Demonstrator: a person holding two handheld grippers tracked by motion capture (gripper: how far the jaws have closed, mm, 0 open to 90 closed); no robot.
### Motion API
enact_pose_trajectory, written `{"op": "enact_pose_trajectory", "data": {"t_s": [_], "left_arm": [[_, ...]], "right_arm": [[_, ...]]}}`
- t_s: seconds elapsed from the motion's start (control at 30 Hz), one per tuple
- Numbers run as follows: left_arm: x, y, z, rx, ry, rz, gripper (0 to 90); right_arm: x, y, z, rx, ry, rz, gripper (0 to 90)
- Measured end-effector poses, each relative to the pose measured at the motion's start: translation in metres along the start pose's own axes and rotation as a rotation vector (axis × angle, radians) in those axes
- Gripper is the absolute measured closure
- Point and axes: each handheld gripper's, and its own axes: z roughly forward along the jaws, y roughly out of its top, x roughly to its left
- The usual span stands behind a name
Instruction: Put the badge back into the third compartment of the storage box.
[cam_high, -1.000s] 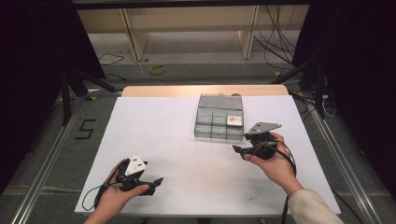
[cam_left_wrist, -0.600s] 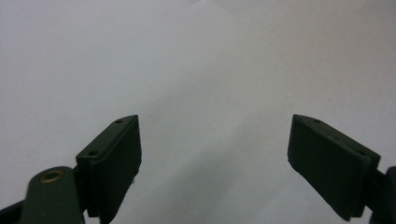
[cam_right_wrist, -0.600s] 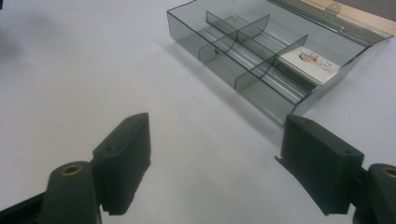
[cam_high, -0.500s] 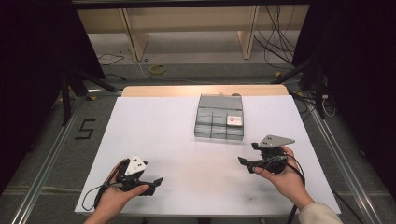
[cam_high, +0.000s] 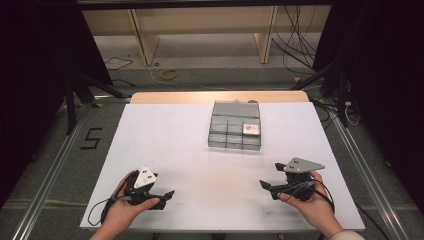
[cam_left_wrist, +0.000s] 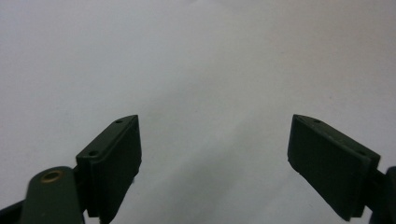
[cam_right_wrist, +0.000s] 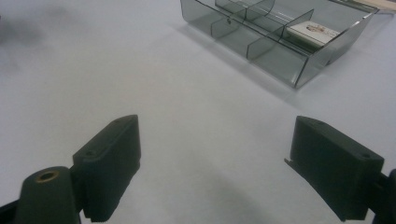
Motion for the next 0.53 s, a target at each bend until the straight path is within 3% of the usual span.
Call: {"op": "enact_pose_trajectory", "data": {"t_s": [0.53], "left_arm": [[0.001,0.0,0.001,0.002,-0.003,0.011,17.0]], "right_arm": [[-0.001,-0.013,-0.01,-0.032,-0.036,0.004,16.7]]}}
